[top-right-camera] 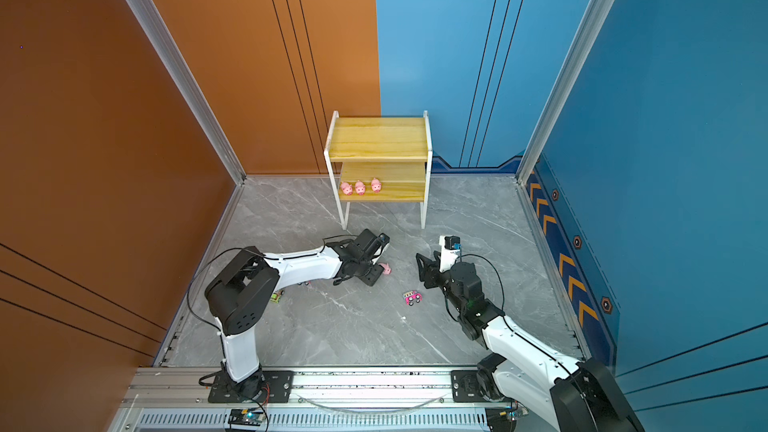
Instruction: Place and organize the plastic toys onto the shelf
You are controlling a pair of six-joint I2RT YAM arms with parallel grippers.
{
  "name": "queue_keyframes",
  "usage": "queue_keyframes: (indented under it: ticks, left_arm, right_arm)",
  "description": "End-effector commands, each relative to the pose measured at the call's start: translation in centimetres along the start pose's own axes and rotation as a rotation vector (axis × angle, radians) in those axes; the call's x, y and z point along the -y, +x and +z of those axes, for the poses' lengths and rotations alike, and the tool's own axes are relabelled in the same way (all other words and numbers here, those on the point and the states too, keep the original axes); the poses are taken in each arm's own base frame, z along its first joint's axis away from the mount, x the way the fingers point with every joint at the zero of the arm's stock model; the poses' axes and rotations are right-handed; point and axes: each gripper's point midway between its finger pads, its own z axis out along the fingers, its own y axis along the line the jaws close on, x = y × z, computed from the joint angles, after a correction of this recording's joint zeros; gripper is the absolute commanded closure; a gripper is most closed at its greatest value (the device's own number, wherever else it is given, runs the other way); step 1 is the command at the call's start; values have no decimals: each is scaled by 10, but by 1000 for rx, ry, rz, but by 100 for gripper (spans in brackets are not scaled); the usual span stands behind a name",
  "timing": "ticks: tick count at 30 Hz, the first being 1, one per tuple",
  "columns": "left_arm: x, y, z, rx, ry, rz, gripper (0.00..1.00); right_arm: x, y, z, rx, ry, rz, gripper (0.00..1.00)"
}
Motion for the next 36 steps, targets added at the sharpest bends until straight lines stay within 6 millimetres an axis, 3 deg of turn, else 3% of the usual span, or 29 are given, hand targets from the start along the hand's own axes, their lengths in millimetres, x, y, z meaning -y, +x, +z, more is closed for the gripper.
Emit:
queue_keyframes:
  ticks: [1, 11, 18, 22, 28, 29, 33, 36]
  left_arm:
    - [-17, 18, 16, -85, -64, -40, 39]
    - [-23, 7, 22, -74, -70, -88, 39]
    - [-8, 13, -2, -23, 2, -70, 35]
    - [-8, 6, -34, 45, 26, -45, 30]
    - [-22, -12, -99, 194, 61, -60, 23]
    - [-25, -2, -103, 182, 68, -67, 21]
    - [-50, -7, -147, 244, 75, -149, 15]
    - [-75, -12, -180, 274, 95, -264, 3]
  right_arm:
    - [-6, -1, 2, -6, -35, 2, 39]
    - [-21, 7, 7, -47, -103, -20, 38]
    - [-22, 22, 16, -83, -104, -26, 37]
    - [-20, 37, 26, -127, -86, -50, 37]
    - [-30, 48, 36, -194, -77, -103, 36]
    - [-31, 50, 37, -202, -67, -115, 35]
    - [-38, 54, 41, -222, -44, -146, 31]
    - [-43, 57, 46, -224, -20, -176, 31]
